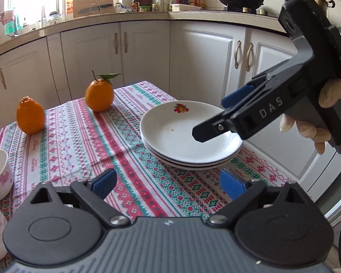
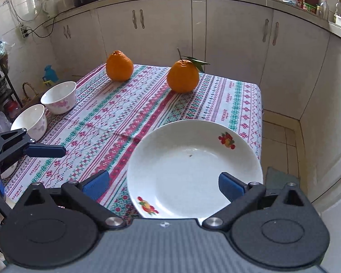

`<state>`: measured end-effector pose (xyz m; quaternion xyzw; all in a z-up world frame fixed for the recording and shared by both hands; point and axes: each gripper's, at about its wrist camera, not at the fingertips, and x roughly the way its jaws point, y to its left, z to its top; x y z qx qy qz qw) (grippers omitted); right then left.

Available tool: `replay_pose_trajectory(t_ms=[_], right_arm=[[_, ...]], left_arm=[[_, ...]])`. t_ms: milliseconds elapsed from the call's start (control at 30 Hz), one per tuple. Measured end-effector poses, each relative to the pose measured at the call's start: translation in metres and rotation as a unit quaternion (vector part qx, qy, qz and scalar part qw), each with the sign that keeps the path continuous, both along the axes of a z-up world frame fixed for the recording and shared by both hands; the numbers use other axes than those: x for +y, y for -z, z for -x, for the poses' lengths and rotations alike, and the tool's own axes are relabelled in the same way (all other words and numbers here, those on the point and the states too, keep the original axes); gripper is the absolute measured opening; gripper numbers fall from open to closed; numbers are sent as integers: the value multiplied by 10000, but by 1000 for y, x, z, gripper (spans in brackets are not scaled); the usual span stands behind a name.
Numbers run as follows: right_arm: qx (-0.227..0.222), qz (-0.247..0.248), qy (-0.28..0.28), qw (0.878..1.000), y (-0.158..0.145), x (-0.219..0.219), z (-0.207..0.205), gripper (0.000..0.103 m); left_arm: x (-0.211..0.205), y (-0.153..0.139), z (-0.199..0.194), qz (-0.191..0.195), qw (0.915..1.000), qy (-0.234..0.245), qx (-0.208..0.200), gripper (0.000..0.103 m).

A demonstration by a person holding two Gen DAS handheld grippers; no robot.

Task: Organize plates and bowls
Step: 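Withdraw the right tool and move it toward the white bowls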

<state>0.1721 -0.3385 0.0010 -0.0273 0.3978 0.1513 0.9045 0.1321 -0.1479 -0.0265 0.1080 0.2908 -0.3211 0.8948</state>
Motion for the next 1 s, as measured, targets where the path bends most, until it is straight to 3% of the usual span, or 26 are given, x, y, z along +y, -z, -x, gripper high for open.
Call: replay_pose_trajectory(t_ms=[167, 333, 600, 767, 1000], right_arm=[[-202, -82, -318, 9993, -7, 34, 11, 103], [-46, -213, -619, 9978, -7, 72, 15, 103], [-427, 76, -1148, 9924, -15, 144, 27, 103], [-548, 146, -1409, 9884, -11, 184, 35, 103], [-489, -200, -1678, 9844, -5, 229, 37, 103]], left_arm=[[40, -11, 17, 21, 9991, -374, -200, 97], [82, -19, 35, 56, 9968, -717, -340, 98], [146, -18, 63, -153, 9878, -1425, -602, 98], [184, -7, 81, -372, 9811, -1772, -680, 98], [221, 18, 91, -584, 9769, -1990, -507, 98]])
